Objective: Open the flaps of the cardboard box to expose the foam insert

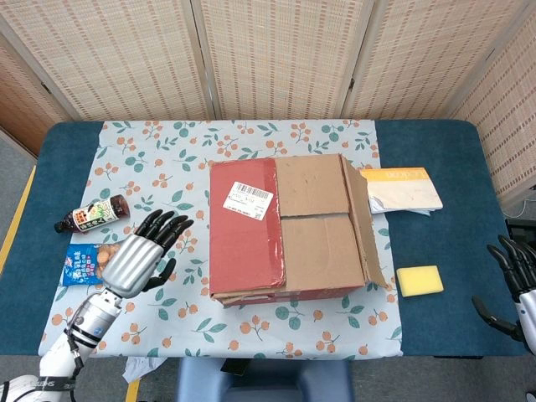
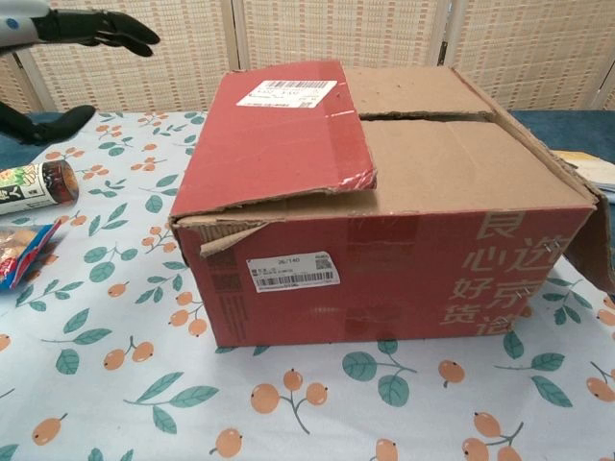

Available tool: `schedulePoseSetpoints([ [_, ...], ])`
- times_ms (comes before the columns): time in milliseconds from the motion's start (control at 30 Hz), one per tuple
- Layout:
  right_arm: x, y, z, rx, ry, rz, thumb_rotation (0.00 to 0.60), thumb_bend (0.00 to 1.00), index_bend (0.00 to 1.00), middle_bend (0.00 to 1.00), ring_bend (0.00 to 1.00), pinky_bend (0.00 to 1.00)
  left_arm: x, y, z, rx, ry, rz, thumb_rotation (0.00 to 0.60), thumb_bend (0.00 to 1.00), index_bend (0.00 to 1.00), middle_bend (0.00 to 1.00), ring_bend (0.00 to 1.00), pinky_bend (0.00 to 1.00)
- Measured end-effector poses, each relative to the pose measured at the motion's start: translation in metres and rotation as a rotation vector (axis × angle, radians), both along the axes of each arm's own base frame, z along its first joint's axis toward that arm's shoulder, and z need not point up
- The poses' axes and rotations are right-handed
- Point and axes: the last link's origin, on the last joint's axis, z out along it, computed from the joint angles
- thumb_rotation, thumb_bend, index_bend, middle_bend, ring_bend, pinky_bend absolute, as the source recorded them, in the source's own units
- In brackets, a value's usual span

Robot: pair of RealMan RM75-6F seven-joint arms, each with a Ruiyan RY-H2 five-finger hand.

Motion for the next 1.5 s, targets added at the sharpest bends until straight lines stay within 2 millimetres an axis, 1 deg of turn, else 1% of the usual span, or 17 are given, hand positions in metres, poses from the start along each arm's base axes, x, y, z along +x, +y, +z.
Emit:
schedulePoseSetpoints([
  [200, -0.003, -0.002, 0.002, 0.010, 0.005, -0.032, 0.600, 0.38, 0.00, 0.00, 0.00, 0.00, 0.030, 0.011, -0.014, -0.042, 0.019, -0.008, 0.600, 0.65, 0.00, 0.10, 0.00, 0.00],
  [267, -0.005, -0.003, 0.004, 0.003, 0.007, -0.056, 0.600, 0.38, 0.00, 0.00, 0.00, 0.00, 0.042, 0.015, -0.020, -0.057, 0.016, -0.010, 0.600, 0.61, 0.00, 0.10, 0.00, 0.00],
  [400, -0.009, -0.004, 0.008, -0.022, 0.016, -0.114, 0.600, 0.38, 0.00, 0.00, 0.00, 0.00, 0.068, 0.023, -0.031, -0.088, 0.006, -0.020, 0.600, 0.49, 0.00, 0.10, 0.00, 0.00],
  [533, -0.011, -0.006, 0.011, -0.022, 0.016, -0.142, 0.600, 0.38, 0.00, 0.00, 0.00, 0.00, 0.090, 0.026, -0.044, -0.128, 0.013, -0.031, 0.600, 0.30, 0.00, 0.06, 0.00, 0.00],
  [567, -0.011, -0.007, 0.012, -0.022, 0.013, -0.143, 0.600, 0.38, 0.00, 0.00, 0.00, 0.00, 0.094, 0.027, -0.045, -0.135, 0.017, -0.034, 0.600, 0.26, 0.00, 0.06, 0.00, 0.00],
  [733, -0.012, -0.008, 0.013, -0.014, 0.007, -0.149, 0.600, 0.38, 0.00, 0.00, 0.00, 0.00, 0.117, 0.027, -0.053, -0.171, 0.013, -0.055, 0.600, 0.24, 0.00, 0.06, 0.00, 0.00],
  [900, -0.013, -0.011, 0.012, 0.000, 0.011, -0.155, 0.600, 0.38, 0.00, 0.00, 0.00, 0.00, 0.127, 0.023, -0.061, -0.215, 0.024, -0.065, 0.600, 0.23, 0.00, 0.04, 0.00, 0.00],
  [1000, -0.012, -0.012, 0.010, 0.009, 0.024, -0.152, 0.600, 0.38, 0.00, 0.00, 0.00, 0.00, 0.131, 0.017, -0.060, -0.234, 0.029, -0.076, 0.600, 0.22, 0.00, 0.02, 0.00, 0.00],
  [1200, -0.011, -0.017, 0.004, 0.021, 0.032, -0.154, 0.600, 0.38, 0.00, 0.00, 0.00, 0.00, 0.133, 0.010, -0.055, -0.233, 0.072, -0.075, 0.600, 0.20, 0.00, 0.00, 0.00, 0.00],
  [1300, -0.010, -0.018, 0.004, 0.022, 0.030, -0.148, 0.600, 0.38, 0.00, 0.00, 0.00, 0.00, 0.134, 0.009, -0.057, -0.223, 0.098, -0.072, 0.600, 0.19, 0.00, 0.00, 0.00, 0.00],
  [1500, -0.010, -0.015, 0.006, 0.015, 0.022, -0.143, 0.600, 0.38, 0.00, 0.00, 0.00, 0.00, 0.138, 0.008, -0.065, -0.218, 0.103, -0.062, 0.600, 0.14, 0.00, 0.00, 0.00, 0.00],
])
